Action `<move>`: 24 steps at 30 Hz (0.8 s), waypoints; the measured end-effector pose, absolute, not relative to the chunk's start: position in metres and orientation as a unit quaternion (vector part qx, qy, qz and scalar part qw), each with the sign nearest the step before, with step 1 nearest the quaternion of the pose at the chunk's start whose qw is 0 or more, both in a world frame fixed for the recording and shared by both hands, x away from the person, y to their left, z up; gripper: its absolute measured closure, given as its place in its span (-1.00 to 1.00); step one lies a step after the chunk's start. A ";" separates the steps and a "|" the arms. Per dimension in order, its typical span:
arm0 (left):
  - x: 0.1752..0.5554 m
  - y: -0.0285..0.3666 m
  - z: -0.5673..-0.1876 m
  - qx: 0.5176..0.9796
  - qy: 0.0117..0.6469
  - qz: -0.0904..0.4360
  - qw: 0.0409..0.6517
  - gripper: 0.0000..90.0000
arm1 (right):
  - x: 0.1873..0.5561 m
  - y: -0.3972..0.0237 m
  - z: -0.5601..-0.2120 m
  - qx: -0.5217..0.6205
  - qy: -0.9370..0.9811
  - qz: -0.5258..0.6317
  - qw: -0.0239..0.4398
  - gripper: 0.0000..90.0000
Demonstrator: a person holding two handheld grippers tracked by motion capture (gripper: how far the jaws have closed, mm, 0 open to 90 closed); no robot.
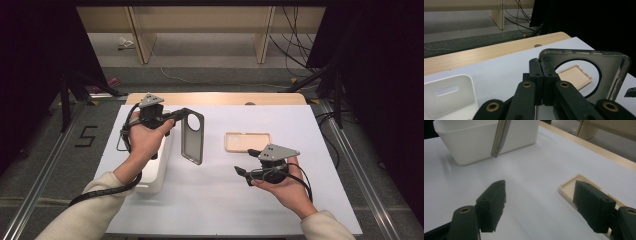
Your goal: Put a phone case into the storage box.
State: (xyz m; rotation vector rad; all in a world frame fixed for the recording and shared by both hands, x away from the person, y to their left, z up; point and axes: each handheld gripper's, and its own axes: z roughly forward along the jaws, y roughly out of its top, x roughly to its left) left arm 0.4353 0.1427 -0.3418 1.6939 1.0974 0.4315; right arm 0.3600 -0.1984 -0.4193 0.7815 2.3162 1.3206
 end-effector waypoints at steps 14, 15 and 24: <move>0.439 0.169 -0.324 0.684 0.475 0.200 0.517 0.97 | 0.363 -0.209 -0.421 0.296 0.812 0.466 0.187 -0.42; 0.440 0.170 -0.323 0.683 0.476 0.201 0.517 0.97 | 0.363 -0.209 -0.421 0.297 0.813 0.466 0.186 -0.42; 0.442 0.181 -0.315 0.677 0.482 0.210 0.515 0.97 | 0.364 -0.209 -0.423 0.300 0.812 0.464 0.188 -0.43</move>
